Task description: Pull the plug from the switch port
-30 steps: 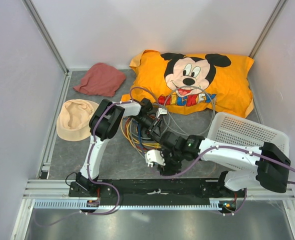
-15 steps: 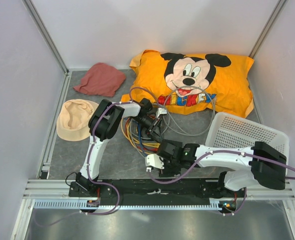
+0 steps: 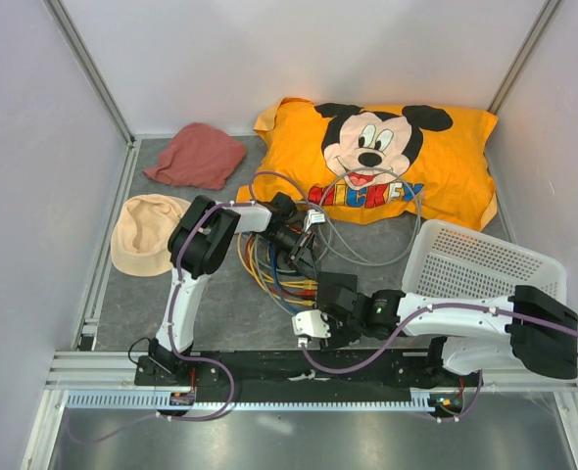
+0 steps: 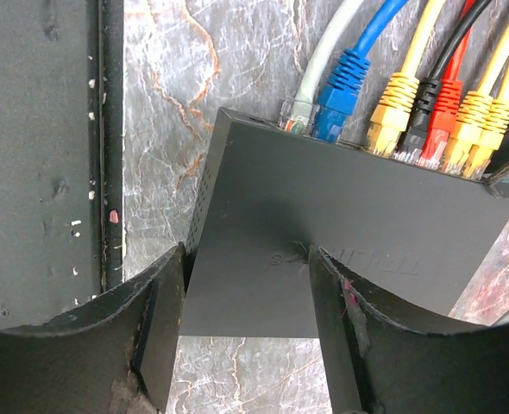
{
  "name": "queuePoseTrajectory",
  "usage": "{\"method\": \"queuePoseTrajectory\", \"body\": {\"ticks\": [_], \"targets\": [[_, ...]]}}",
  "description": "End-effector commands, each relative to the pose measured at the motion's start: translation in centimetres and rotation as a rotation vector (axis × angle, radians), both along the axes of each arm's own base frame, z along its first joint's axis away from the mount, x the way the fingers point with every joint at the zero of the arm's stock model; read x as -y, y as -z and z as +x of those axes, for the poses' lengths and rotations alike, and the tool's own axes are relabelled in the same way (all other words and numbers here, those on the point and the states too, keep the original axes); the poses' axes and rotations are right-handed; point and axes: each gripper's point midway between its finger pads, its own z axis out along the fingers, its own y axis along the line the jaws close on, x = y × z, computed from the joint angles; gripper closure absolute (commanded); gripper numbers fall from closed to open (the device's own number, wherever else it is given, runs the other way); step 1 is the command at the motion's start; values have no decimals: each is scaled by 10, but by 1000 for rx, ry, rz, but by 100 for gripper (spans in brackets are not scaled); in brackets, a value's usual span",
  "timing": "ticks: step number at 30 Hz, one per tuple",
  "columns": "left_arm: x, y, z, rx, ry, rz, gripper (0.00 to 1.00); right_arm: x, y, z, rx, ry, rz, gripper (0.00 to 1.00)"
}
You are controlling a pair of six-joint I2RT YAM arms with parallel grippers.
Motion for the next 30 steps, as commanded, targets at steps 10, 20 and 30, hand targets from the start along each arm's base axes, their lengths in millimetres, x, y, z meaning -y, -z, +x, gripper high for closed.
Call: {"method": "queuePoseTrajectory", "body": {"ticks": [10,20,30], "targets": [[-10,73,-10,139,-15,251,68,40,24,11,68,-4,-147,36],[-13,77,-12,116,-26,285,71,45,23,-3,-92,-24,-76,34],[-15,74,-17,162,98,191,70,38,24,2,-133,-8,-118,34]]}}
